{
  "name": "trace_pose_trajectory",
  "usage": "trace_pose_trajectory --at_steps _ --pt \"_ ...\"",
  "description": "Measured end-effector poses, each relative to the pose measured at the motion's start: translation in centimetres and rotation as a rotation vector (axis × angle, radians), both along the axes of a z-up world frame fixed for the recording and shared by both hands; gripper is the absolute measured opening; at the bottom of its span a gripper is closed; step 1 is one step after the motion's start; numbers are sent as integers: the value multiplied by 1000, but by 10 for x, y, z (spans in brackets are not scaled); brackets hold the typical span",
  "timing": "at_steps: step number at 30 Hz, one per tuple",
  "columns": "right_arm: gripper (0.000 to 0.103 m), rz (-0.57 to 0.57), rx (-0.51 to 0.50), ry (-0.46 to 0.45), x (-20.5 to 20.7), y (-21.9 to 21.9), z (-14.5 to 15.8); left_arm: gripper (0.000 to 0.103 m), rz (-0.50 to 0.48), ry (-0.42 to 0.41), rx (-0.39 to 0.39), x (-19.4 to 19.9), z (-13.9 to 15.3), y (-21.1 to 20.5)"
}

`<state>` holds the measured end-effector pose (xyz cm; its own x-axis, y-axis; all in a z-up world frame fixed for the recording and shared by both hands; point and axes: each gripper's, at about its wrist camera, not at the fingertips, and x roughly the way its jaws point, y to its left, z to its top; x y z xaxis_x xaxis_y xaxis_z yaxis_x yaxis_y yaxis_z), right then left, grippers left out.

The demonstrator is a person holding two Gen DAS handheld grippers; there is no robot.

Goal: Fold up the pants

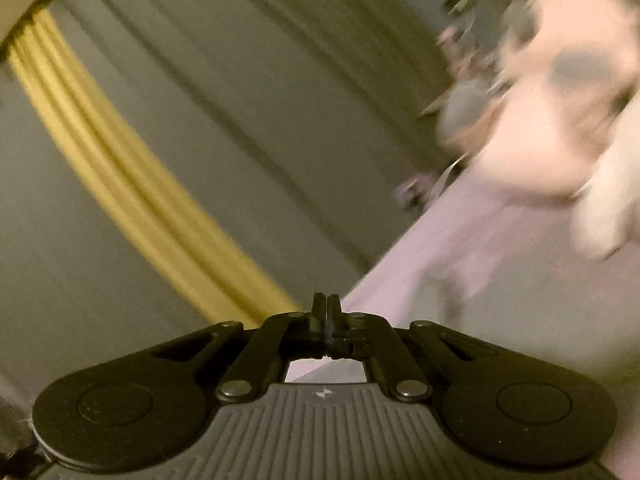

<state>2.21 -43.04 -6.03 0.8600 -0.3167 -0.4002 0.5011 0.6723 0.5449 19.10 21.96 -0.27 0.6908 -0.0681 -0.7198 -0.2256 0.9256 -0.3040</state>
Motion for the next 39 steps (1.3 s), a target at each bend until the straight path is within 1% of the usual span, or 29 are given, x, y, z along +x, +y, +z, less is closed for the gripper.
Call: trace_pose_trajectory --at_steps 1,3,4,5,6,7,8,9,10,11,12,13,15,16,18,20,22,23,24,25,26,27,30,31,34,35,36,37,39 --pt "4 4 6 70 -6 -5 -6 9 -3 41 4 -22 -21 0" --pt "5 35 14 233 -7 -2 -30 10 -8 175 16 -43 -71 0" --pt "5 68 5 302 -2 6 -45 10 10 228 -5 -48 -97 3" --pt "5 111 -22 357 7 16 -58 10 43 288 -47 -54 -125 8" --pt "16 143 -67 411 19 27 -66 10 72 327 -85 -58 -145 10" --pt "41 179 -141 471 33 43 -74 11 92 315 -96 -63 -154 10" --pt "57 218 -227 511 46 59 -80 11 94 285 -75 -66 -155 6" --pt "81 253 -352 552 59 79 -84 11 87 264 -36 -67 -152 -1" --pt "87 293 -487 572 71 98 -87 11 74 251 6 -65 -149 -8" --pt "87 343 -617 581 80 117 -91 11 63 243 31 -63 -147 -13" --pt "88 377 -711 591 88 131 -95 12 55 242 55 -60 -146 -17" --pt "88 408 -783 595 97 143 -98 13 53 248 66 -57 -147 -19" --pt "89 421 -847 611 111 155 -106 13 62 257 51 -53 -153 -15" --pt "89 420 -829 631 121 154 -112 16 69 260 35 -57 -147 -8" --pt "88 419 -739 662 135 146 -125 18 84 261 15 -54 -153 -6" --pt "78 413 -657 685 145 133 -136 18 84 265 3 -56 -154 -3" --pt "51 389 -503 635 148 109 -137 18 85 273 -14 -56 -152 1" --pt "41 346 -423 617 149 97 -131 18 87 279 -27 -54 -152 4" --pt "26 317 -345 594 143 86 -132 18 91 280 -39 -55 -152 8" --pt "17 295 -252 558 139 73 -128 18 92 280 -46 -54 -155 11" --pt "13 275 -185 543 139 63 -128 18 92 283 -49 -52 -156 12" --pt "9 270 -164 550 140 58 -129 18 92 287 -51 -53 -155 16" --pt "9 281 -226 595 146 69 -131 18 101 289 -37 -58 -150 7" --pt "10 271 -221 600 147 71 -130 18 99 291 -28 -53 -151 4" --pt "13 216 -129 567 152 59 -130 19 91 294 -21 -47 -153 3" --pt "14 211 -119 556 152 59 -131 19 90 295 -26 -48 -153 4" --pt "19 219 -118 546 152 59 -131 19 90 296 -34 -49 -152 6" --pt "26 237 -121 540 151 58 -131 19 90 297 -42 -46 -153 7" --pt "33 277 -159 543 148 64 -127 19 93 294 -66 -47 -155 12"
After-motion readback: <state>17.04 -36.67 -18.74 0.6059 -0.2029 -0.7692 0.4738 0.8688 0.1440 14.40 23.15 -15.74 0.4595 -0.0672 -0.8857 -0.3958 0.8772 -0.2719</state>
